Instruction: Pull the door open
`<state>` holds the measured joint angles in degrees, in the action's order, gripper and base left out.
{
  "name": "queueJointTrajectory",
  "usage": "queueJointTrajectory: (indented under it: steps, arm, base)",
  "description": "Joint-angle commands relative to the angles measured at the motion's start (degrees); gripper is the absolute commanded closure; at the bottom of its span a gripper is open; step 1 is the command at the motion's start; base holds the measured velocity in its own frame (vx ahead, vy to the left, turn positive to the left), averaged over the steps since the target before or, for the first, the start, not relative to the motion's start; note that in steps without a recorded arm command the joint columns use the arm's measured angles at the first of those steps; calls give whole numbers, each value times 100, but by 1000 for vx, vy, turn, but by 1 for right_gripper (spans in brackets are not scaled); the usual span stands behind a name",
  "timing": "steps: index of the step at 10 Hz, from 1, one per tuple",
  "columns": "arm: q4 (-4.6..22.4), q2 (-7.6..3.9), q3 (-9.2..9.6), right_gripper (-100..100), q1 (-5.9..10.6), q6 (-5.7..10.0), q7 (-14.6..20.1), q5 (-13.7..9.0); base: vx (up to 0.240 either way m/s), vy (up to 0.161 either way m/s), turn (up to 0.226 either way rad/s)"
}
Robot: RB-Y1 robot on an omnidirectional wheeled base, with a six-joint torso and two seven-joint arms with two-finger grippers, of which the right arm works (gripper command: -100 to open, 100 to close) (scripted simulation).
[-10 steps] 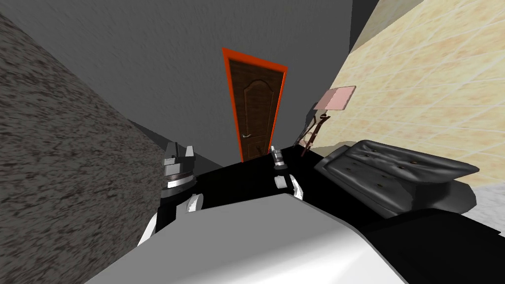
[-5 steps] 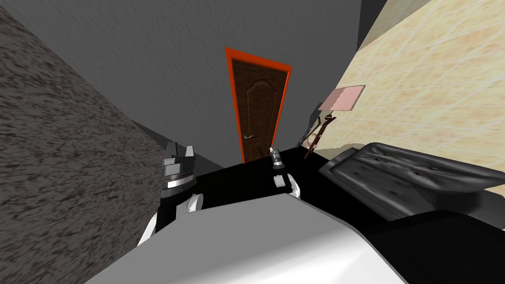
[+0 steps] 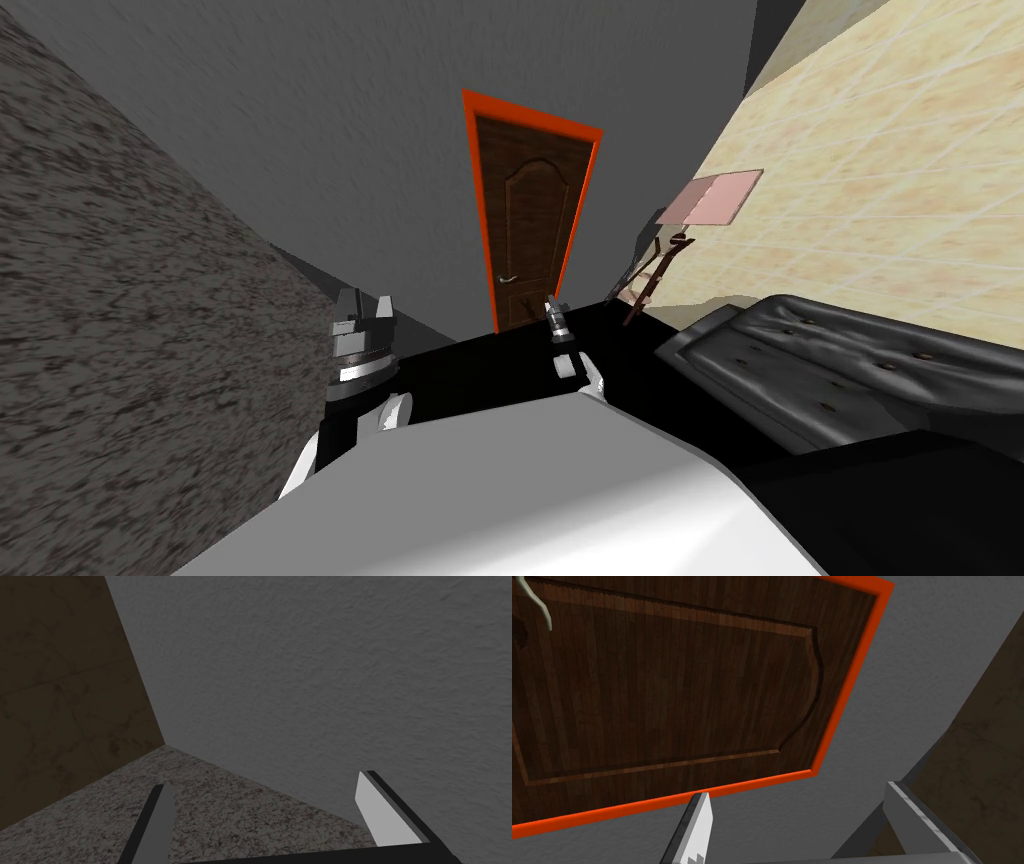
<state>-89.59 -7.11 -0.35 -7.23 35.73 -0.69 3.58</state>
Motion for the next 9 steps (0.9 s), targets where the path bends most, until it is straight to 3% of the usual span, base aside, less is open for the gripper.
queueJointTrajectory:
  steps: [1,9]
  arm:
    - [268,-24,-4,-100,130,-5,38,-6]
    - [1778,-185,-64,-100,808,198,238,-62]
  base:
    - [104,21,45]
    - [102,29,53]
